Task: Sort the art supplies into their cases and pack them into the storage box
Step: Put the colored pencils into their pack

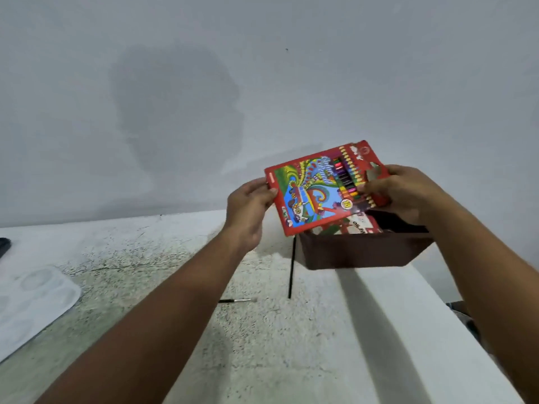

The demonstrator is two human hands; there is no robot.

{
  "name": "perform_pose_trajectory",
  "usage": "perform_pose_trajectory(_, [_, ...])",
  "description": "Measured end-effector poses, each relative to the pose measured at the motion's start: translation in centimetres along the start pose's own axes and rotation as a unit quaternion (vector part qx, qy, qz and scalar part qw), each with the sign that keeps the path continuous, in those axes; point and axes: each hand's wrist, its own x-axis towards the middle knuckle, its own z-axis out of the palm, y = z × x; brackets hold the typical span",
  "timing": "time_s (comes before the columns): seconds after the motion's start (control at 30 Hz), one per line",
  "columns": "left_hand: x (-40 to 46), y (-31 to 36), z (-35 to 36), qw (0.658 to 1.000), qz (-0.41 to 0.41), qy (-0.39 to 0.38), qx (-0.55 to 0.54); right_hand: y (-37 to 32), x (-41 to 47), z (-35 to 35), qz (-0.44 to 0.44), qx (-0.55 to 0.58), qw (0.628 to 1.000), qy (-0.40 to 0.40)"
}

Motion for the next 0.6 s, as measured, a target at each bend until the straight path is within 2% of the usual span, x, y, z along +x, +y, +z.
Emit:
perform_pose_trajectory(0.17, [1.0, -2.3, 6.2, 0.990, -0.018, -0.092, 0.101, 2.5, 3.2, -6.1, 0.008, -0.016, 0.998, 0.064])
perform_pose_trajectory(0.23, [1.6, -3.6, 7.3, 0.975, -0.009, -0.125, 0.184, 4.1, 4.0, -7.3, 0.011, -0.071, 0.994, 0.088])
perform_pose_trajectory(0.3, [2.2, -4.6, 8.0, 0.935, 0.024, -0.163, 0.315, 5.5, 4.5, -7.9, -0.003, -0.185, 0.977, 0.108])
perform_pose_trajectory(0.4, [3.0, -5.1, 8.4, 0.826, 0.075, -0.192, 0.525, 6.6, 4.6, -7.8, -0.032, -0.285, 0.954, 0.091])
perform_pose_trajectory(0.47, [3.2, -5.5, 8.4, 0.766, 0.108, -0.203, 0.601, 6.8, 4.7, -7.6, -0.040, -0.321, 0.945, 0.049])
perform_pose_trajectory(0.53, [3.4, -6.0, 8.0, 0.734, 0.132, -0.202, 0.635, 7.1, 5.1, -7.6, -0.014, -0.412, 0.911, 0.021])
perform_pose_trajectory(0.6, [3.6, -6.6, 7.1, 0.724, 0.183, -0.168, 0.644, 7.0, 5.4, -7.7, 0.026, -0.476, 0.879, 0.007])
